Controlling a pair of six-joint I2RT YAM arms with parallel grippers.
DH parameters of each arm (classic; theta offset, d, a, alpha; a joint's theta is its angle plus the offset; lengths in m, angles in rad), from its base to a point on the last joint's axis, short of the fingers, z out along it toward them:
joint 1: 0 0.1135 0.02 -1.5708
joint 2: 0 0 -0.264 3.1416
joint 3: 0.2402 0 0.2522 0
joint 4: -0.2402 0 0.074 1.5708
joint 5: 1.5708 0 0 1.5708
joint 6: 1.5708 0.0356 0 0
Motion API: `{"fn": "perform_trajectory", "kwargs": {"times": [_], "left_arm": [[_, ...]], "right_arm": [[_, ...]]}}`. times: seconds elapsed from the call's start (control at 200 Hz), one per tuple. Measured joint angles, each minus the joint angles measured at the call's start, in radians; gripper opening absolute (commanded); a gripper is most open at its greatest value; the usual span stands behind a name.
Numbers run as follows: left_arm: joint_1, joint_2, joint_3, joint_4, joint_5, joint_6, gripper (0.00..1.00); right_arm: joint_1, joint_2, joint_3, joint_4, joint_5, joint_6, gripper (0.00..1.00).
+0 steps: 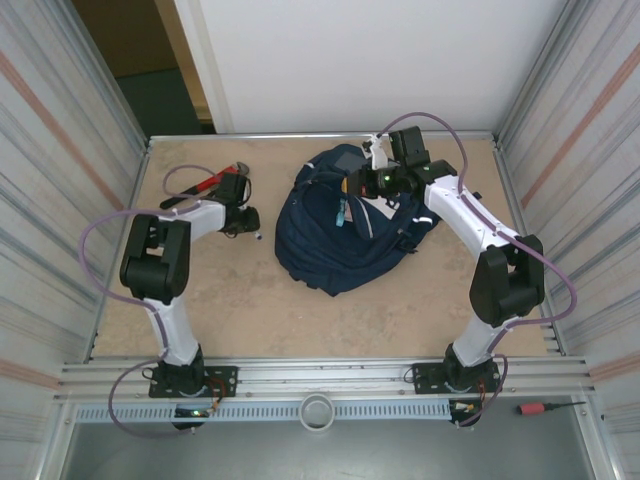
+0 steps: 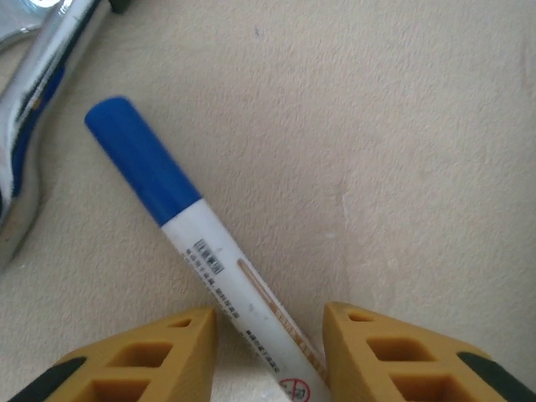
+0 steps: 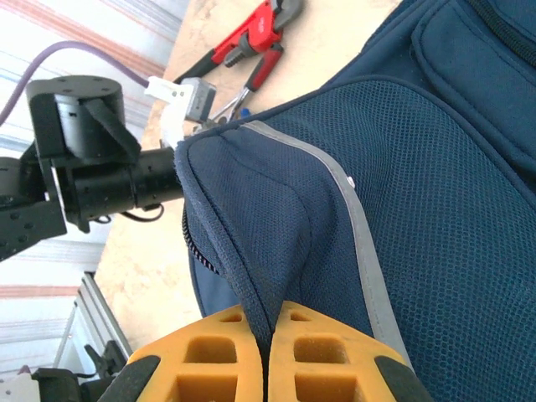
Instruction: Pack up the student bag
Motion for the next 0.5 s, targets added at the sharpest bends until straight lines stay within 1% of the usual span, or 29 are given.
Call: {"fn": "perform_trajectory", "kwargs": {"times": [0.14, 0.301, 0.411, 0.496], "left_arm": [[-0.002, -0.014, -0.024, 0.005, -0.001, 0.009, 0.26], [-0.013, -0.040, -0.060, 0.016, -0.010, 0.018, 0.13], [-0.021, -0.075, -0.093, 0.008, -0.009, 0.022, 0.10], [-0.037, -0.160, -0.152, -0.008, -0.006, 0.022, 0.10]], "right_arm": [[-0.001, 0.000, -0.009, 0.007, -0.013, 0.001, 0.00], [-0.006, 0.000, -0.009, 0.011, -0.015, 0.003, 0.00], [-0.006, 0.000, -0.011, 0.012, -0.015, 0.003, 0.00], [-0.006, 0.000, -0.014, 0.013, -0.015, 0.004, 0.00]]}}
